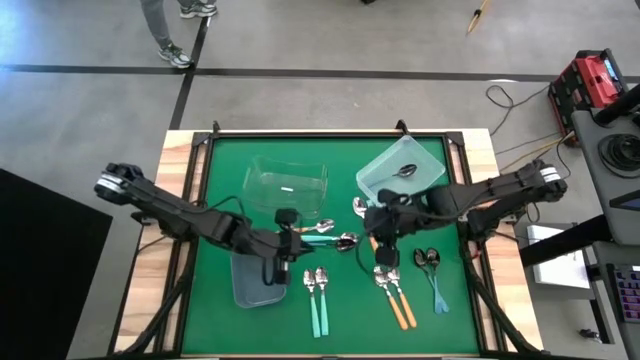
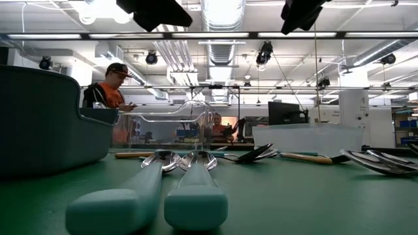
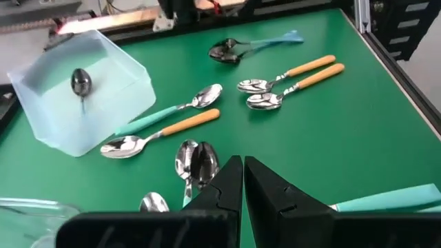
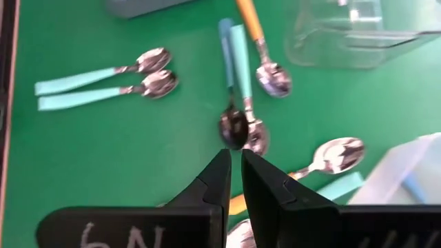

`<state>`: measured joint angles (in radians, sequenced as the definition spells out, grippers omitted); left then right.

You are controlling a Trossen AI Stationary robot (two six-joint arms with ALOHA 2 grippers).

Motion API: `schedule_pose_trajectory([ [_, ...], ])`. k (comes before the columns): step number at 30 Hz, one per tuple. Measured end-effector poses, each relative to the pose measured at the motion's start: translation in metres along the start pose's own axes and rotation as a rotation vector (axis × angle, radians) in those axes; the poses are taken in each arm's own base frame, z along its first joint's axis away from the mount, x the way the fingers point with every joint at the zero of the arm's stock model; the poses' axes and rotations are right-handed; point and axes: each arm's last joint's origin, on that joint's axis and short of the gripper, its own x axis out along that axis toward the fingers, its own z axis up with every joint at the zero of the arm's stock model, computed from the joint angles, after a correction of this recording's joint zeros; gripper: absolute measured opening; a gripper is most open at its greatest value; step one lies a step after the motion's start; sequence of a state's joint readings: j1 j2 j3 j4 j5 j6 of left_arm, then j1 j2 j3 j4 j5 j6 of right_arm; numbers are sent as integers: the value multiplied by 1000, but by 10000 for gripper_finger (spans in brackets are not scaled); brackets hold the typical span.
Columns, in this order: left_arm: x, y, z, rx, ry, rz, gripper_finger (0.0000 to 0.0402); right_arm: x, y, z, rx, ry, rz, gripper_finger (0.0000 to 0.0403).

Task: Sort silverware by color (type)
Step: Put the light blue spoon into the gray bin

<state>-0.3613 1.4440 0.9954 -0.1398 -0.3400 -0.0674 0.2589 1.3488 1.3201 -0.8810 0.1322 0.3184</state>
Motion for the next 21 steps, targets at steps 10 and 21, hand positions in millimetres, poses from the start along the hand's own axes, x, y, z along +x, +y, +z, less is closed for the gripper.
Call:
schedule_pose_trajectory([
  [10,30,-25,4,-47,203,-77,0,16,41,-16,-108,60,15,28],
  [21,69,-47,-8,-102,301,-112,0,29,78,-38,-201,0,-38,28],
])
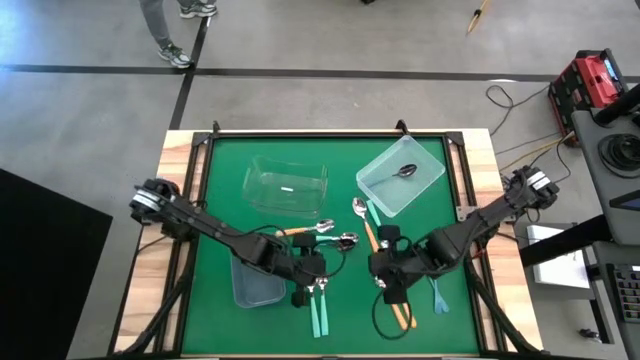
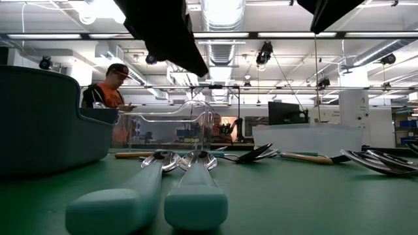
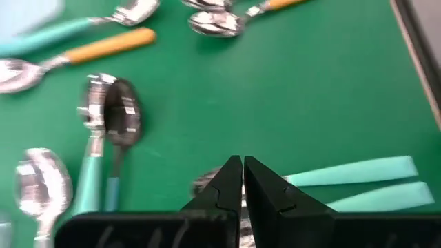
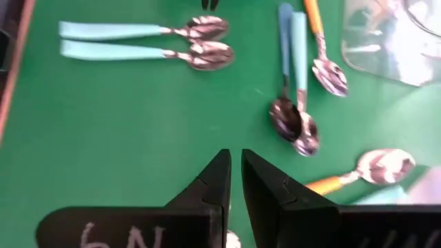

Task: Sort silverware by color (type)
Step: Put the light blue spoon into the gray bin

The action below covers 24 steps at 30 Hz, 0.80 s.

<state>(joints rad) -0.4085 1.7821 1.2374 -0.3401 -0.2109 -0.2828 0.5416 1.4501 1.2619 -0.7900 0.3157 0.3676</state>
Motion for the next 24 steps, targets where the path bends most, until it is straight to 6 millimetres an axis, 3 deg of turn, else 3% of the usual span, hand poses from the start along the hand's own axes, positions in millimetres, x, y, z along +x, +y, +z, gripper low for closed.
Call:
schedule_pose_trajectory([
  [5,15,-6,-5,-24,44,-15,8,7,18,-9,-33,-60,52,28],
  [10,22,-8,-9,-50,71,-19,43,20,34,-21,-74,-158,115,28],
  [17,24,-7,-13,-52,83,-17,132,38,40,-32,-98,-307,167,28],
  [24,27,-2,-17,-56,58,87,225,43,40,-36,-106,-356,171,28],
])
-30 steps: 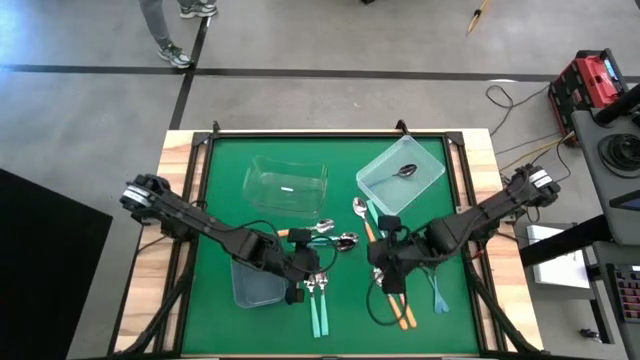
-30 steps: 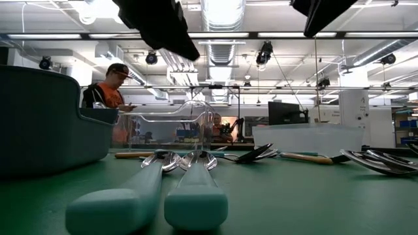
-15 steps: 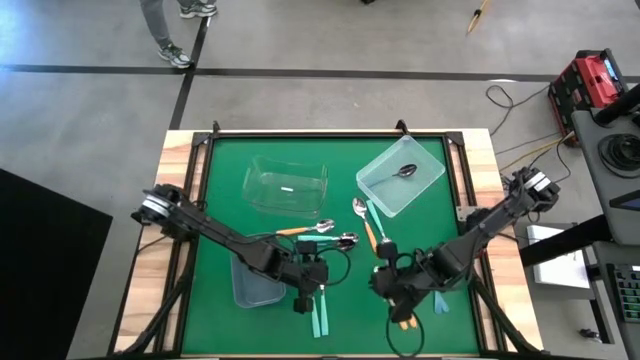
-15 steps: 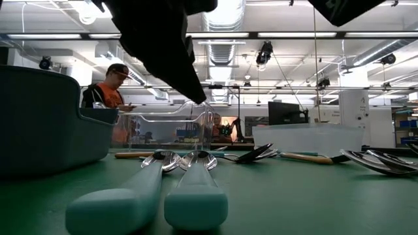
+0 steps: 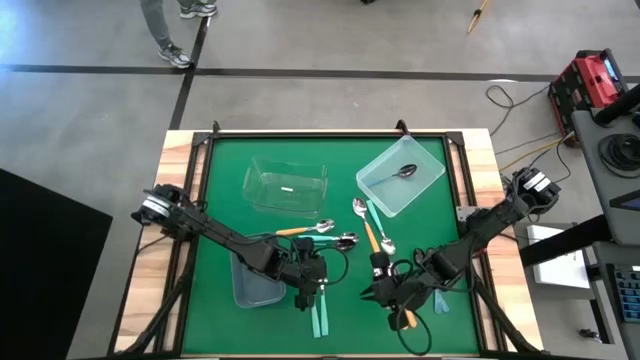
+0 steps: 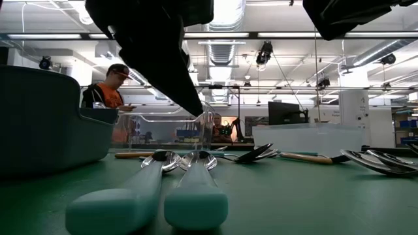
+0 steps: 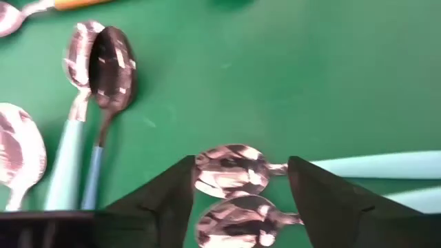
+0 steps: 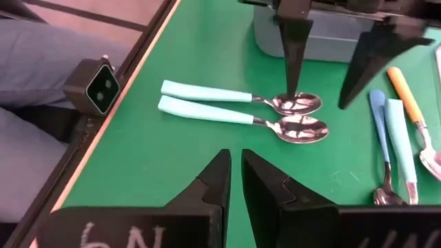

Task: Sort silverware by color (type)
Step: Put the light blue spoon into the gray bin

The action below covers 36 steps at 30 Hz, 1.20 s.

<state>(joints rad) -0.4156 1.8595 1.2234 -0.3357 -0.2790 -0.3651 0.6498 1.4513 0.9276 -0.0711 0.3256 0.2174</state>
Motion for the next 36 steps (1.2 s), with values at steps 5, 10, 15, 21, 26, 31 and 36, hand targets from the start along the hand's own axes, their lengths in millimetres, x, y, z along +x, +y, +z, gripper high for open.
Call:
schedule_pose_trajectory([
  [5,2,5,3,-3,-17,4,241,0,-1,0,-32,-10,-41,28],
  [10,3,9,5,11,-18,11,234,0,-1,0,-54,-9,-42,28],
  [15,4,9,8,-5,-65,-4,229,0,-1,0,-60,-9,-42,28],
  [21,23,7,2,-4,-59,1,228,1,-2,0,-79,-10,-60,28],
  [26,37,7,-7,9,-14,16,228,1,-3,0,-86,-11,-72,28],
  [31,41,9,-13,23,40,37,228,1,-2,0,-80,-11,-72,28],
  [36,41,10,-16,28,69,48,228,1,-3,0,-80,-11,-73,28],
])
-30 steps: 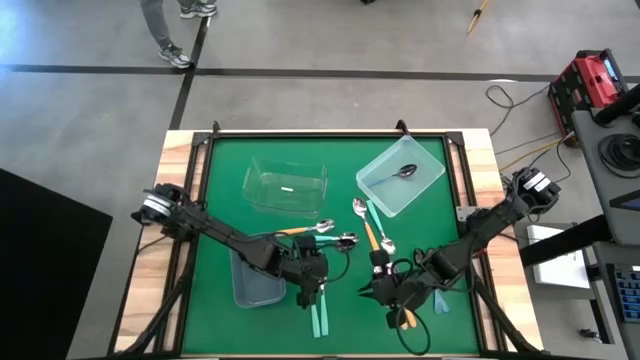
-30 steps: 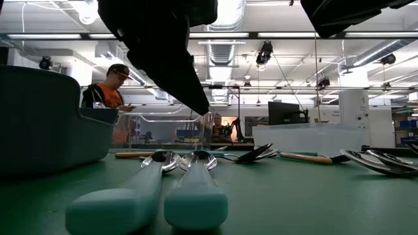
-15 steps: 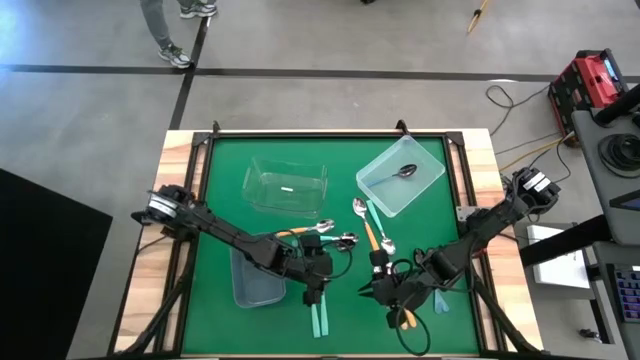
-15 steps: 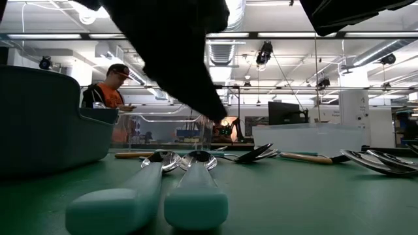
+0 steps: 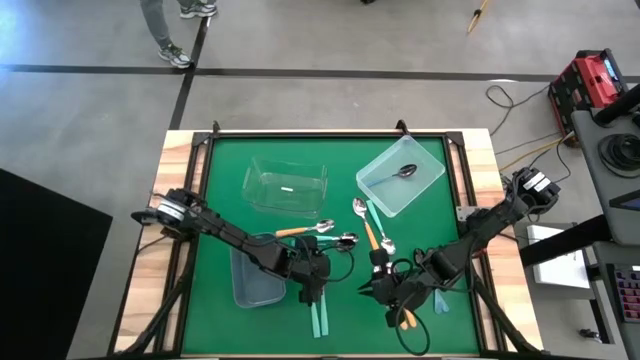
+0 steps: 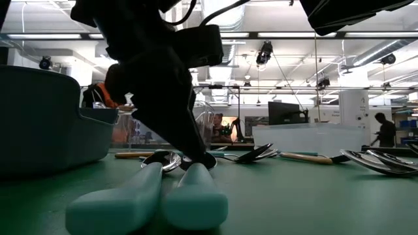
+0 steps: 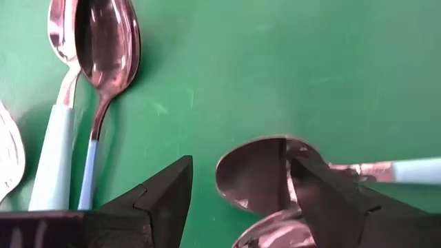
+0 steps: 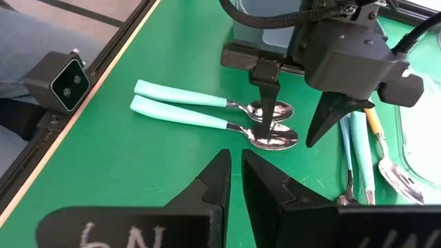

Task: Sort silverware by color (type)
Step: Put the light blue spoon into the gray bin

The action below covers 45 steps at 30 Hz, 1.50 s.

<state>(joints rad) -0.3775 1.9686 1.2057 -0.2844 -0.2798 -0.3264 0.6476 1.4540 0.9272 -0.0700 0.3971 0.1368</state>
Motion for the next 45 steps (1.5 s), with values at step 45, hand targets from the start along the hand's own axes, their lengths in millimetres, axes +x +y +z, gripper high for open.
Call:
schedule_pose_trajectory([
  [45,6,8,-5,-39,-28,55,139,0,-1,0,-11,-3,-34,28],
])
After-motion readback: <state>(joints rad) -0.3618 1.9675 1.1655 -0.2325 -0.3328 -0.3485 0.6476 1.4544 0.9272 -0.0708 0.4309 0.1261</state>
